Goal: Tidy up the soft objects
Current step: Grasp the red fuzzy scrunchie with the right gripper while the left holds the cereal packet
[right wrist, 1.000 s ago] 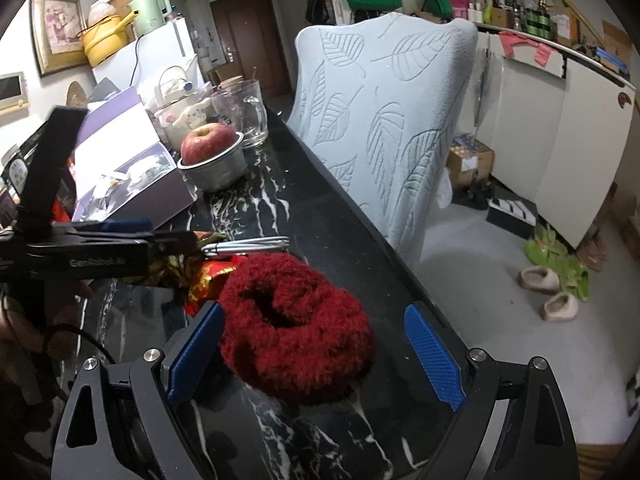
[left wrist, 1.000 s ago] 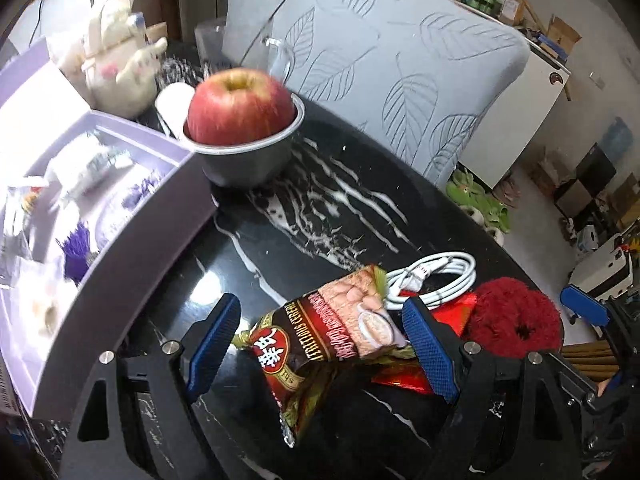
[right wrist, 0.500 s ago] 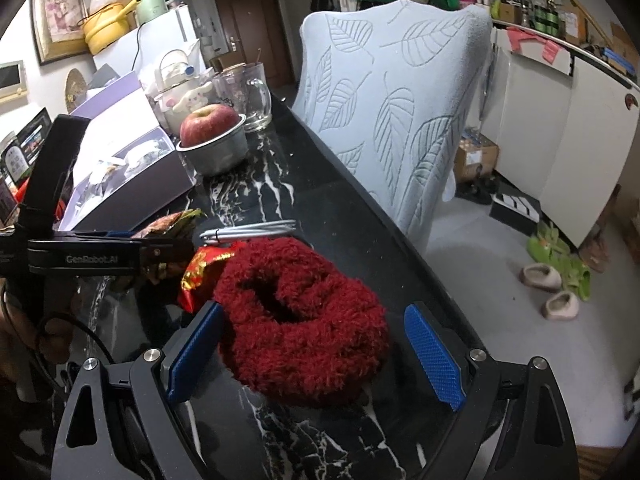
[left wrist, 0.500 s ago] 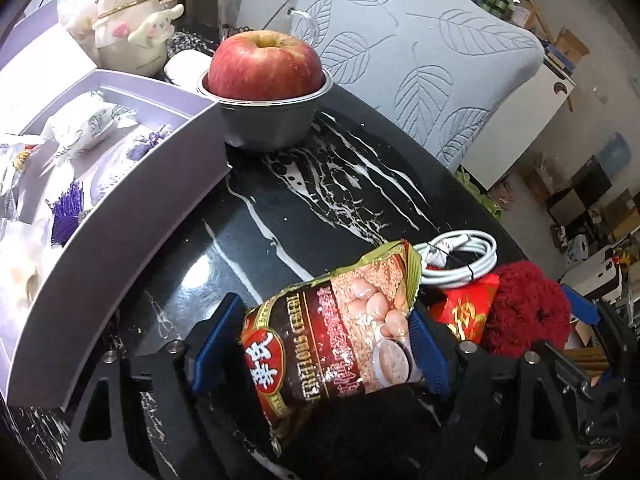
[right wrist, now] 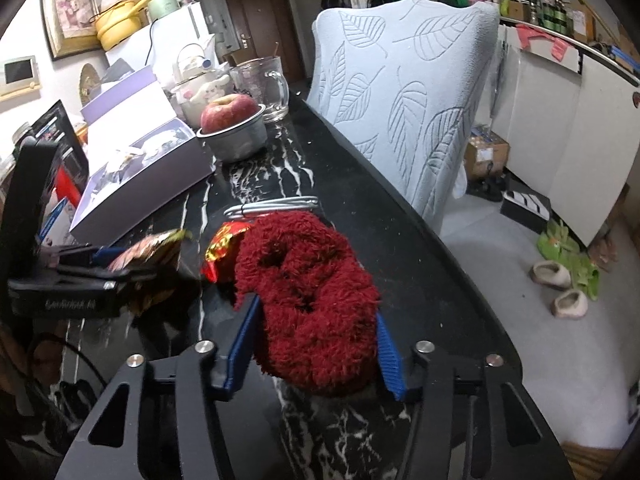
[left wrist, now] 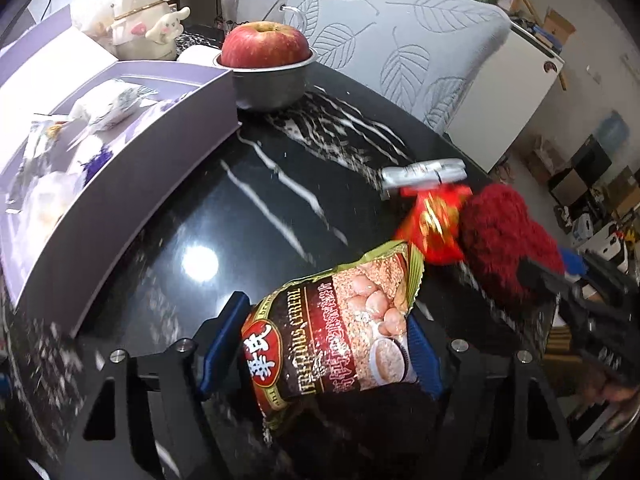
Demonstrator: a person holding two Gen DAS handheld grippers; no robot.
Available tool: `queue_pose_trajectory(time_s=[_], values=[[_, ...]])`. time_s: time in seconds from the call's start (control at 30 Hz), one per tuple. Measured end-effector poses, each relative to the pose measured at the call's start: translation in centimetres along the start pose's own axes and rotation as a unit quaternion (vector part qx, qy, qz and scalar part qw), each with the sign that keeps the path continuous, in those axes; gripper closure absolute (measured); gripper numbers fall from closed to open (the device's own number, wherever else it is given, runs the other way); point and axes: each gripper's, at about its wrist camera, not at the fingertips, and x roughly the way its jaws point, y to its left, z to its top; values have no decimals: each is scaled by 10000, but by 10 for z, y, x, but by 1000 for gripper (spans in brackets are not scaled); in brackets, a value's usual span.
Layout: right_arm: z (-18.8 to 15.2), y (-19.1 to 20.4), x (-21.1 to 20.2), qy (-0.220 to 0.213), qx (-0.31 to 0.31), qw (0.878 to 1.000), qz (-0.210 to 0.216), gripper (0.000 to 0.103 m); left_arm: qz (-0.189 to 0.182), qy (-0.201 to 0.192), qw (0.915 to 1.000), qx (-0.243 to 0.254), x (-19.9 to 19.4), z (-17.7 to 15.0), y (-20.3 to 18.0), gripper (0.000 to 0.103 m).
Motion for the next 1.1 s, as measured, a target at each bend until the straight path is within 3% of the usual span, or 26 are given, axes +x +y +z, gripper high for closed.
queue_pose_trajectory(time_s=[0.47, 0.63, 0.73, 0.93, 1.1], values=[[-37, 15, -30, 189, -40, 9994, 301, 53, 99, 22, 9995, 305, -25, -47, -14, 29], [-44, 26, -32, 168, -223, 9994, 218, 23, 213, 149, 9995, 154, -18, -48, -11, 24], [-44, 27, -26, 152, -264, 9995, 98, 11, 402, 143, 9987, 279, -16, -51, -15, 23], [-41, 30, -6, 240, -466, 9985, -130, 9, 466, 137, 9985, 257, -10, -50, -16, 10], [-41, 31, 1, 170, -512, 9984, -145, 8, 468, 78, 9986, 219, -12, -51, -13, 9]])
